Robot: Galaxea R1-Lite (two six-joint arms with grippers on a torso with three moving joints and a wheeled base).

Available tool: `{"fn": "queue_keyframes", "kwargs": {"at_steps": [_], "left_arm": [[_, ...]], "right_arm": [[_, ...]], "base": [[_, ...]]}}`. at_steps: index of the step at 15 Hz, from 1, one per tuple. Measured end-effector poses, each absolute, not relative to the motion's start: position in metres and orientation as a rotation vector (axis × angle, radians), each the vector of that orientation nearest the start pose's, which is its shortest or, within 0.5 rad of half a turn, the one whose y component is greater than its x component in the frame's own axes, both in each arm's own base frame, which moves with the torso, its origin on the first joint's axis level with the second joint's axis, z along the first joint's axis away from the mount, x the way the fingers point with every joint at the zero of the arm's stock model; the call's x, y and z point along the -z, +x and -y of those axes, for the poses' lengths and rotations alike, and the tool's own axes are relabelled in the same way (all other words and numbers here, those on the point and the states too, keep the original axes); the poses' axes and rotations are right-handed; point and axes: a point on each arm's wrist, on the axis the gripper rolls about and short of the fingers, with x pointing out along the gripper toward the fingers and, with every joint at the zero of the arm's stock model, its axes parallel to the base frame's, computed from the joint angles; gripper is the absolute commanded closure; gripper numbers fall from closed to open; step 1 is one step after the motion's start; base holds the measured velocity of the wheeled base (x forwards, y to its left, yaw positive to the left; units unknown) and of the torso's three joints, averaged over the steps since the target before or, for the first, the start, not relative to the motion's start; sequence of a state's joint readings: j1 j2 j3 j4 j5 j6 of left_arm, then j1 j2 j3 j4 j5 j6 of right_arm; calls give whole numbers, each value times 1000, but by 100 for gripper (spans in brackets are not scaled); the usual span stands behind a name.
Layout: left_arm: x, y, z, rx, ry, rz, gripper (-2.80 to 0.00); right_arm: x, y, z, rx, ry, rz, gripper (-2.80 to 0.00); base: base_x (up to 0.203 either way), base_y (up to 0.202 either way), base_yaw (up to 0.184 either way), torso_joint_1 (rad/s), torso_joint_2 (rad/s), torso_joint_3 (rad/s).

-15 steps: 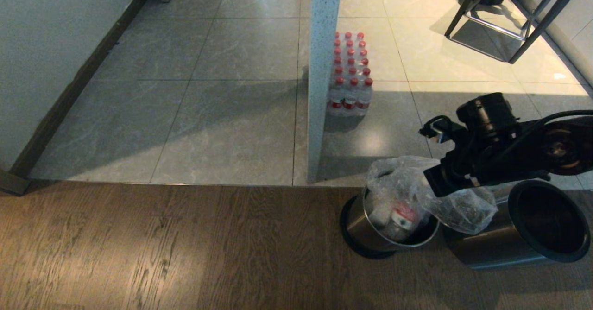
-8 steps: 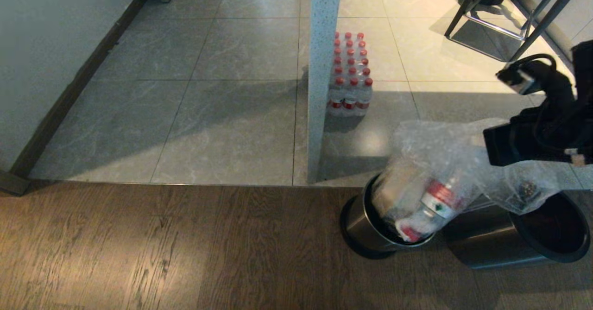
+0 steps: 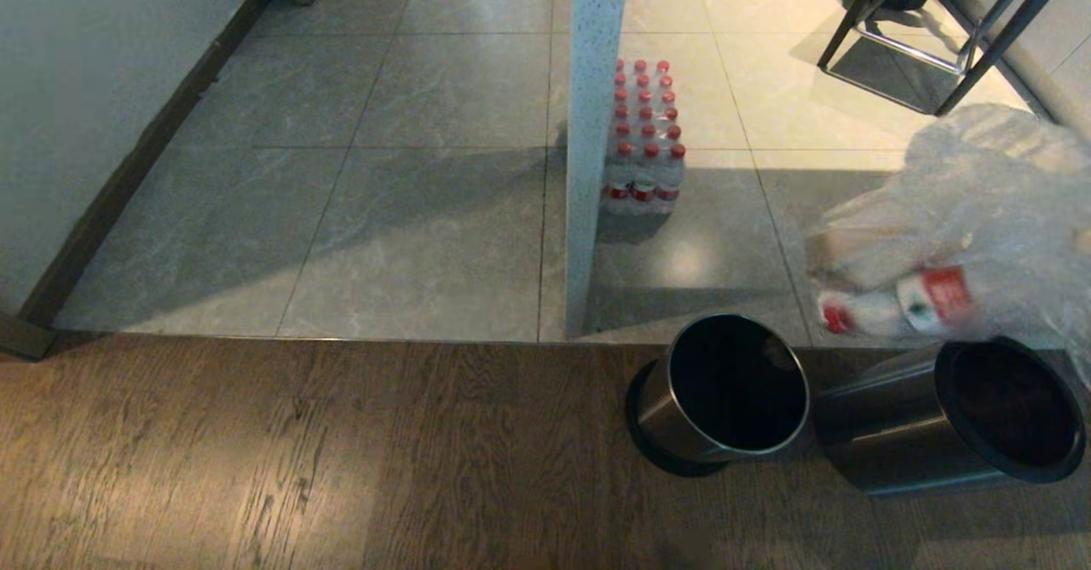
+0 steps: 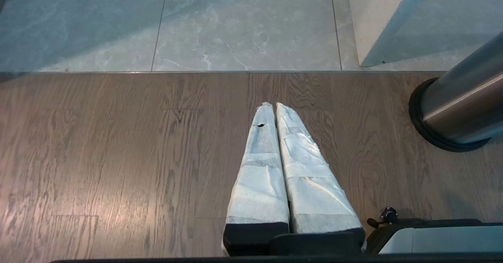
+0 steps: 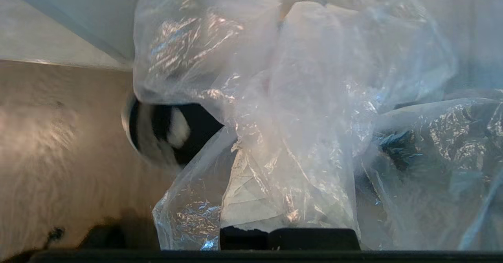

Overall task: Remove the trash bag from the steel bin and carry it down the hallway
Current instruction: Put the trash bag at the door

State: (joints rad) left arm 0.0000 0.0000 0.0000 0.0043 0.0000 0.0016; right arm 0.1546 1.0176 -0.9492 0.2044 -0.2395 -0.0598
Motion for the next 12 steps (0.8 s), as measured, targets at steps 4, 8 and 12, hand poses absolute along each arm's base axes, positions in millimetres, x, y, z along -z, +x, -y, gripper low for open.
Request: {"fn": "queue_keyframes", "kwargs": {"at_steps": [4,8,12], "left_arm": [[-75,-23,0,0,2,-5,0],[-75,-23,0,0,2,-5,0],[-75,-23,0,0,1,-5,0]], "right_arm": [[-212,60,0,142,-78,-360,0],[-141,14,3,126,-20,-333,0],[-102,-8,3,154,-33,-255,0]], "base": [[0,0,0,0,0,0],[0,0,0,0,0,0],[0,0,0,0,0,0]]}}
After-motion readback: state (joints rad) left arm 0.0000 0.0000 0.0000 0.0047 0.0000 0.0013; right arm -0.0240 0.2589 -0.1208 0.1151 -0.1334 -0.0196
